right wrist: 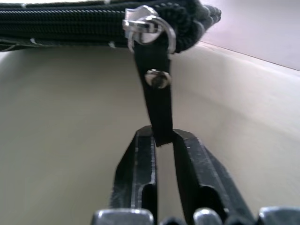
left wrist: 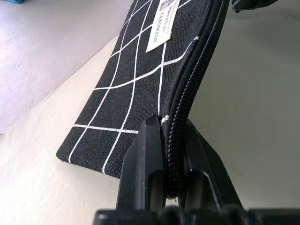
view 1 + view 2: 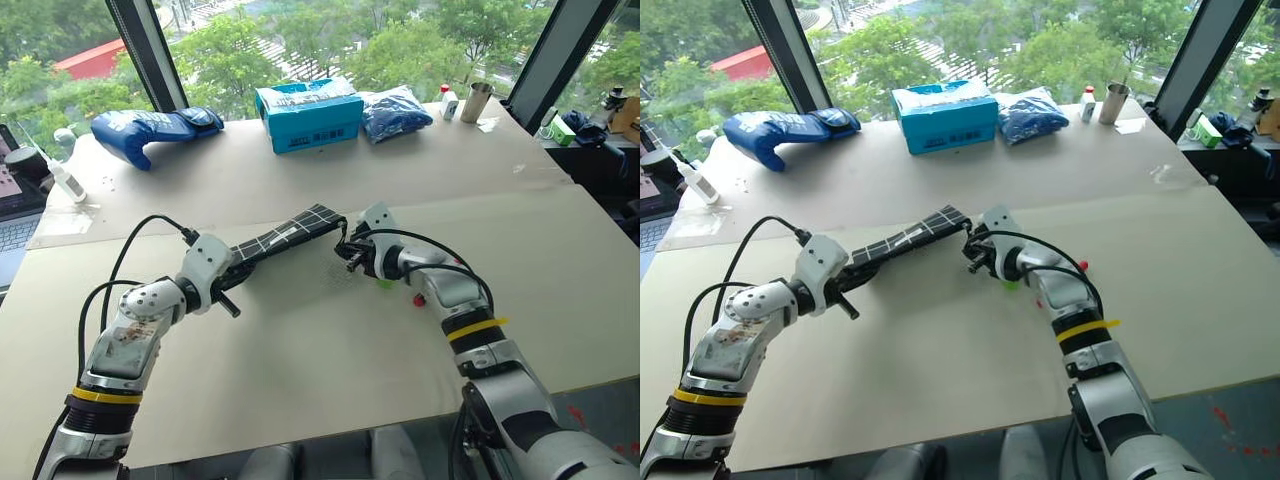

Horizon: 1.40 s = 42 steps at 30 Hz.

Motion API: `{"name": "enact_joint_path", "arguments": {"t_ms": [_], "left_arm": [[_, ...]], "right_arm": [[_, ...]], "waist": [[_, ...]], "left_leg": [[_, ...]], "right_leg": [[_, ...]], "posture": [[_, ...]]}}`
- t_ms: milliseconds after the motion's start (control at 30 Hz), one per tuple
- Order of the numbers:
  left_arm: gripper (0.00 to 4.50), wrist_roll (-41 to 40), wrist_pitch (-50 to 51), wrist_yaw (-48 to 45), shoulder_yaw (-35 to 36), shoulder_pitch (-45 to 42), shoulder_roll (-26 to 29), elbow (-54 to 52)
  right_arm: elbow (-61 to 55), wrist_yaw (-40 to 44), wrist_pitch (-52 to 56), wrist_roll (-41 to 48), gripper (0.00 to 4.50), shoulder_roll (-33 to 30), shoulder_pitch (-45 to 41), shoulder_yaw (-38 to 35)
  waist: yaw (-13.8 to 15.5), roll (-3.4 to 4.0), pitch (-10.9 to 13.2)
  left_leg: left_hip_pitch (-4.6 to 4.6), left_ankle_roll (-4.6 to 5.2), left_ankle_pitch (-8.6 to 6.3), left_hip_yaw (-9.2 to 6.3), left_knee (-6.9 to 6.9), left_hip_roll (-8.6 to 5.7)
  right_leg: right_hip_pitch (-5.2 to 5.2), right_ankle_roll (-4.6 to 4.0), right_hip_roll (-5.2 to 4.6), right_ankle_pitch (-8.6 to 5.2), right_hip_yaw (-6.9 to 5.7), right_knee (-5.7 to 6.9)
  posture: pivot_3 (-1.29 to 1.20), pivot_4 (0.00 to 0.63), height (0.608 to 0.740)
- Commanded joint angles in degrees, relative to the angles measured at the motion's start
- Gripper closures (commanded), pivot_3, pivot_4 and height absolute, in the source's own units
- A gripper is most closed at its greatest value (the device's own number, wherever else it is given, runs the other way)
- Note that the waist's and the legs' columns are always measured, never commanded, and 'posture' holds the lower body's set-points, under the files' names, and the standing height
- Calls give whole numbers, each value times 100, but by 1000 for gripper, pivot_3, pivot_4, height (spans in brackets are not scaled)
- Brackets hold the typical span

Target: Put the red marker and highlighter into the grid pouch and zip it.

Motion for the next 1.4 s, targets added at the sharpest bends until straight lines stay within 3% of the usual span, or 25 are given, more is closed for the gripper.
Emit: {"name": "enact_joint_path", "arguments": {"t_ms": [33, 367, 667, 900, 1100, 1400], "left_arm": [[4500, -69, 28, 75, 164, 2, 5, -239], [4500, -54, 2, 114, 123, -71, -50, -128], [4500, -27, -27, 111, 70, -193, -99, -3], [4500, -20, -72, 105, 73, -243, -116, 79], [4500, -22, -75, 82, 84, -216, -97, 83], [4500, -6, -95, 8, 37, -292, -85, 193]], "right_arm": [[-223, 142, -170, 22, 4458, 18, -120, -90], [-426, 146, -29, -31, 4458, 13, -15, -25], [-1798, 515, 562, 31, 4458, 302, 322, 720], [-1230, 67, 404, -392, 4458, 675, 1, 905], [-1487, 528, 423, -330, 4458, 634, -23, 1079], [-1212, 685, 784, 60, 4458, 1026, -659, 666]], "waist": [[1, 0, 0], [1, 0, 0], [-4, 0, 0], [2, 0, 0], [-2, 0, 0], [-11, 1, 0]], "left_leg": [[0, 0, 0, 0, 0, 0], [0, 0, 0, 0, 0, 0], [0, 0, 0, 0, 1, 1], [1, 0, 0, -1, 4, -2], [0, 0, 0, -1, 3, -1], [1, -2, 1, -1, 3, 1]], "right_leg": [[0, 0, 0, 0, 0, 1], [0, 0, 0, 0, 0, 1], [-1, 0, 0, 0, 0, 7], [-1, 0, 0, 0, 0, 9], [-2, -1, 1, 1, -1, 10], [-5, -3, 5, 2, -1, 10]], "posture": [[0, 150, 740], [0, 150, 740], [0, 150, 740], [0, 150, 740], [0, 150, 740], [0, 150, 740]]}}
